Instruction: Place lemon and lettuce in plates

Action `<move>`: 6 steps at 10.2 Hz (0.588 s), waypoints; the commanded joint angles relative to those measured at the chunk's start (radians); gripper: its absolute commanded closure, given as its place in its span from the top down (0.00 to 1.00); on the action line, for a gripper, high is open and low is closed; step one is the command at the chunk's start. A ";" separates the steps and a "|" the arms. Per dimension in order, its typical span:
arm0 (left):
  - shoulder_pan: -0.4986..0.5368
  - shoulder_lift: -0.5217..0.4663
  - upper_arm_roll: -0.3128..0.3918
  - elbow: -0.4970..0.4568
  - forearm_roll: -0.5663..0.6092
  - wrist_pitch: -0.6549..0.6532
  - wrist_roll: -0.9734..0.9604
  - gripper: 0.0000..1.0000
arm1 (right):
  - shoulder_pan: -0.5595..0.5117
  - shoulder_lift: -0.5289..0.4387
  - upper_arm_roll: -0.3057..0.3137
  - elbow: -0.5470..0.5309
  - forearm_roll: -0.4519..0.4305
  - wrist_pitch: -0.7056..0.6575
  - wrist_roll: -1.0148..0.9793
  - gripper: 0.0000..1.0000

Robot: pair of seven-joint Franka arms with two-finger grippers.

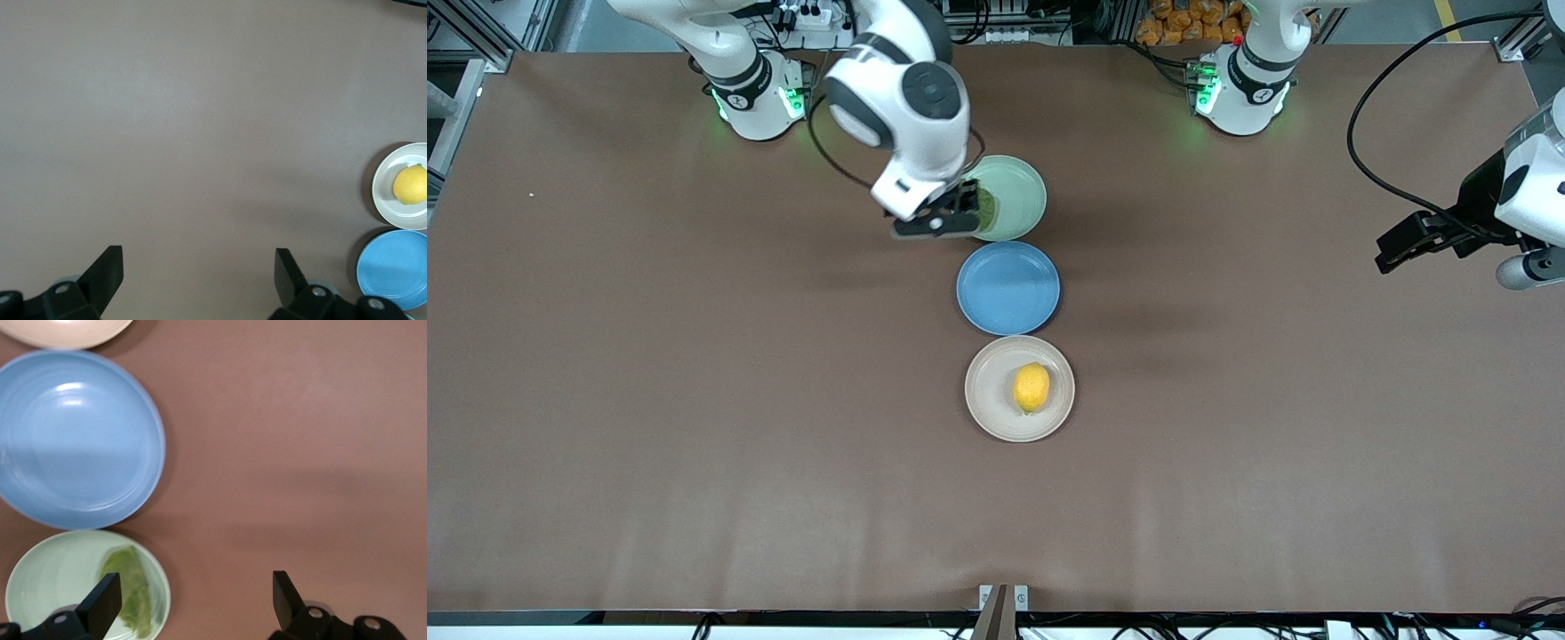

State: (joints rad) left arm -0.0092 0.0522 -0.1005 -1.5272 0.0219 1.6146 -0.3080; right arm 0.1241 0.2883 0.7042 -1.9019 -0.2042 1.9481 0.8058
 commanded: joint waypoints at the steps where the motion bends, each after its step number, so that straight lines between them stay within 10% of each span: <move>1: -0.002 -0.012 -0.008 -0.002 0.021 -0.015 0.007 1.00 | -0.091 -0.057 -0.012 0.029 0.052 -0.081 -0.127 1.00; 6: -0.009 -0.008 -0.013 -0.004 0.023 -0.015 0.023 1.00 | -0.149 -0.057 -0.248 0.158 0.086 -0.164 -0.434 1.00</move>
State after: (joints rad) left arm -0.0156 0.0524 -0.1107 -1.5280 0.0219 1.6123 -0.3075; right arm -0.0150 0.2396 0.5069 -1.7674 -0.1646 1.7996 0.4520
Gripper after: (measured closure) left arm 0.000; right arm 0.000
